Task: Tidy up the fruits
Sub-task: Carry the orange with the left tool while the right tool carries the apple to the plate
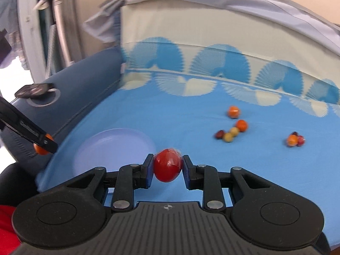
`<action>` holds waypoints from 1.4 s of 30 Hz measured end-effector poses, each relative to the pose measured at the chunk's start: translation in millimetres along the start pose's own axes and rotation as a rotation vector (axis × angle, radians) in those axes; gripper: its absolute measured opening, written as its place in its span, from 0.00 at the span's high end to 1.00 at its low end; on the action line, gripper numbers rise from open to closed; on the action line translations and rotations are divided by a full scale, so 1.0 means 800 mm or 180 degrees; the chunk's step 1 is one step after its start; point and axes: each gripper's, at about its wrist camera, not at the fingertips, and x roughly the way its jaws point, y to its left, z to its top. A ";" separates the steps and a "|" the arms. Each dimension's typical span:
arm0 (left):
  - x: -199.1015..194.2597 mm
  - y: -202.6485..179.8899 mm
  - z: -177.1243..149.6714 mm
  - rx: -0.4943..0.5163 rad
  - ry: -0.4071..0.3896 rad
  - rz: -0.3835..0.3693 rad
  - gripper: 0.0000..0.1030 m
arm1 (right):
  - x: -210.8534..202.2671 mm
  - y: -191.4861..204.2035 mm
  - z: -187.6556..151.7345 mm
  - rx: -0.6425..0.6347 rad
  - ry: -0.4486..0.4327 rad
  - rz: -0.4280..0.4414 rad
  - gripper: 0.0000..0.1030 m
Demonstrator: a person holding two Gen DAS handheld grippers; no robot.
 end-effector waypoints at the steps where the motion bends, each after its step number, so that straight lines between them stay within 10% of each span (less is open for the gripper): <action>1: -0.002 0.006 -0.007 -0.0024 -0.0006 -0.0013 0.63 | -0.003 0.008 0.001 -0.0048 0.0004 0.0019 0.71; 42: -0.019 0.046 -0.029 -0.0331 -0.0180 -0.0264 0.63 | -0.018 0.073 0.010 -0.0604 0.0099 0.0072 0.71</action>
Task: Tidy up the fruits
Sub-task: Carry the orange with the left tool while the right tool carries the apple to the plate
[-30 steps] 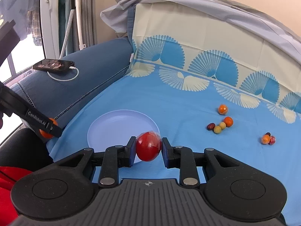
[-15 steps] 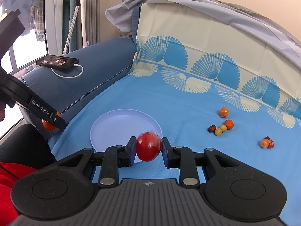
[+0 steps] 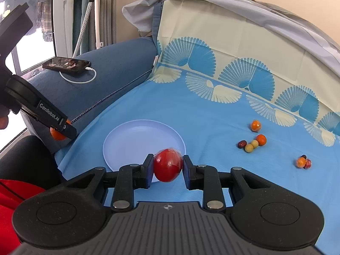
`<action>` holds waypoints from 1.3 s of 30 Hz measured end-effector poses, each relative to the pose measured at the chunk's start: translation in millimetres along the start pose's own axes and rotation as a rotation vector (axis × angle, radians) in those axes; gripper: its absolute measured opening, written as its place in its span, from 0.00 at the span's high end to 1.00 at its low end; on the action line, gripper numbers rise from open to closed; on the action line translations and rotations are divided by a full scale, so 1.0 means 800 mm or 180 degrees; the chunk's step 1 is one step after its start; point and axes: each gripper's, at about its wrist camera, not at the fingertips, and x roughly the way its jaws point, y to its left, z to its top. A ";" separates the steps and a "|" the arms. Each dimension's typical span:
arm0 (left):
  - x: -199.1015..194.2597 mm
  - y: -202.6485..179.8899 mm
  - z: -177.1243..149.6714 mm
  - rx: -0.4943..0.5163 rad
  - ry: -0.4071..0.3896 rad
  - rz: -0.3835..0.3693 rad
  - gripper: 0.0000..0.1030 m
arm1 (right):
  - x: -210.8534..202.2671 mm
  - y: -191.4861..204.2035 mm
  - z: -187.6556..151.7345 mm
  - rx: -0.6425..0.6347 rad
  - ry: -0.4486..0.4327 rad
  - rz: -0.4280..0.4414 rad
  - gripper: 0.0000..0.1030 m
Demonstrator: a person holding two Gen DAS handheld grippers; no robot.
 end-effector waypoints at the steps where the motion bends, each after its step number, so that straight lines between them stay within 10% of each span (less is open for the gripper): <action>1: 0.000 0.001 0.001 -0.0007 -0.0001 -0.0003 0.63 | 0.001 0.000 0.001 -0.0006 0.0007 0.0003 0.71; 39: 0.131 -0.029 0.080 0.0159 0.0371 -0.0056 0.63 | 0.151 0.010 0.017 -0.0056 0.0497 0.0239 0.71</action>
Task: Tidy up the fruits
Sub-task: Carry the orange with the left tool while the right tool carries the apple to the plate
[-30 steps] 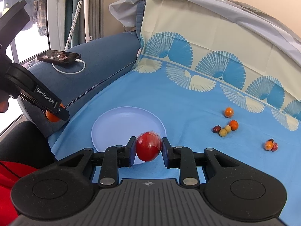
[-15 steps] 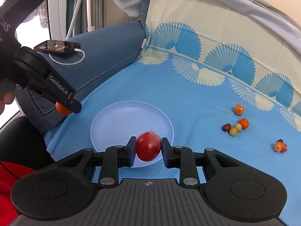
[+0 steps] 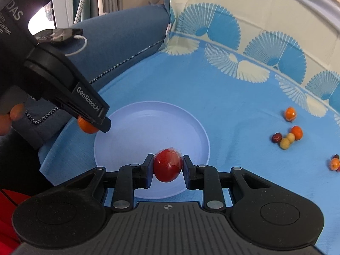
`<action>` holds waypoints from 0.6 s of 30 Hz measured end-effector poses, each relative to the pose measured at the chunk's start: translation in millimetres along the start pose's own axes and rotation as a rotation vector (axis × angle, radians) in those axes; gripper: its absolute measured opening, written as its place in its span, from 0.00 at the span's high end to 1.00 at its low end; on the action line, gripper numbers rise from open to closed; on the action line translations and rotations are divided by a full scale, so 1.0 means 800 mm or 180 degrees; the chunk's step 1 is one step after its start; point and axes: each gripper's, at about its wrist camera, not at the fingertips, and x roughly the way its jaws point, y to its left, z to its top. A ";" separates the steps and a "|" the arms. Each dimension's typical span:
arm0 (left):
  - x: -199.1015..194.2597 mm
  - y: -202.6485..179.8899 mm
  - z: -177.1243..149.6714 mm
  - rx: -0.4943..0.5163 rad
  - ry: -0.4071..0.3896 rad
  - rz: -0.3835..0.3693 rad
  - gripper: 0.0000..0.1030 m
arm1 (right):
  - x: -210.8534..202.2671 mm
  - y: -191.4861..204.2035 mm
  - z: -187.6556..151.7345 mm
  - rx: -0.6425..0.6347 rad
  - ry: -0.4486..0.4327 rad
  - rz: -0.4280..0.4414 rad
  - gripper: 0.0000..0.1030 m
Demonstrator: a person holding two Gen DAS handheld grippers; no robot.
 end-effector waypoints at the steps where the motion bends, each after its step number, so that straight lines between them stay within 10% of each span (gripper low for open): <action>1: 0.005 0.000 0.002 0.0005 0.0022 0.0003 0.63 | 0.005 0.000 0.000 -0.0001 0.0021 0.0007 0.71; 18: 0.075 -0.009 0.031 0.0120 0.0241 0.0110 0.63 | 0.074 0.000 0.010 -0.0032 0.0268 0.0148 0.71</action>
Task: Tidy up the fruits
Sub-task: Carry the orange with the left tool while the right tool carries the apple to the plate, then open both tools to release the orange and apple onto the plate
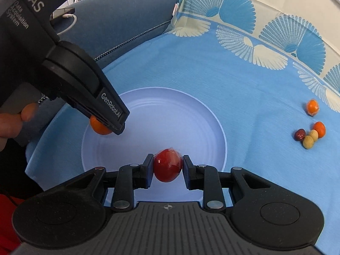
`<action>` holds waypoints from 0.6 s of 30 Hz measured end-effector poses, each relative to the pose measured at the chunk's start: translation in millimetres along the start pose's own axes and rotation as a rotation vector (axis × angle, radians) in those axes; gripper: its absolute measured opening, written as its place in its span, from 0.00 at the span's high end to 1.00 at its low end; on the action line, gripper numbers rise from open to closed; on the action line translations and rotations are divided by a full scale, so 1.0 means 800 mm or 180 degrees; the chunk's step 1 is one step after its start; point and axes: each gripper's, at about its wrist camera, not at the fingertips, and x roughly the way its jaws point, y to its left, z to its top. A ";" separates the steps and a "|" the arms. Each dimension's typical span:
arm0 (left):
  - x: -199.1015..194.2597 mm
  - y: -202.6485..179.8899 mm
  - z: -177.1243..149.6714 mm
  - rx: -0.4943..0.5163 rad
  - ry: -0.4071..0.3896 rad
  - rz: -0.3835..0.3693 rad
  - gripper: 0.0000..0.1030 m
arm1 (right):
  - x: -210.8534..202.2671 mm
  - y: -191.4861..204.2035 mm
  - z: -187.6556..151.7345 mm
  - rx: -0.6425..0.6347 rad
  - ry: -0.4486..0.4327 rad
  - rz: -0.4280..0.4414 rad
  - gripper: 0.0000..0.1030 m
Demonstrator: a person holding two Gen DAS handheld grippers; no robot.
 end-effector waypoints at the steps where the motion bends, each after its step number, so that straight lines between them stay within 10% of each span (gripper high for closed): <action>1: 0.002 -0.001 0.001 0.0018 -0.0006 0.0021 0.63 | 0.002 -0.001 0.000 -0.0006 0.0008 -0.0007 0.71; 7: 0.005 -0.005 0.007 0.0123 -0.0124 -0.0099 0.59 | 0.017 -0.008 0.008 -0.0049 0.0052 -0.0053 0.68; 10: -0.022 -0.003 0.005 0.0192 -0.0442 -0.0234 0.03 | 0.009 -0.010 0.016 -0.0038 -0.0020 -0.0093 0.29; 12: -0.044 -0.002 0.000 0.0236 -0.0691 -0.0109 0.00 | -0.007 -0.009 0.021 -0.0070 -0.0135 -0.0151 0.10; 18: -0.080 0.008 -0.046 0.0297 -0.0641 0.0147 0.00 | -0.070 -0.005 0.006 0.0036 -0.0149 -0.0202 0.01</action>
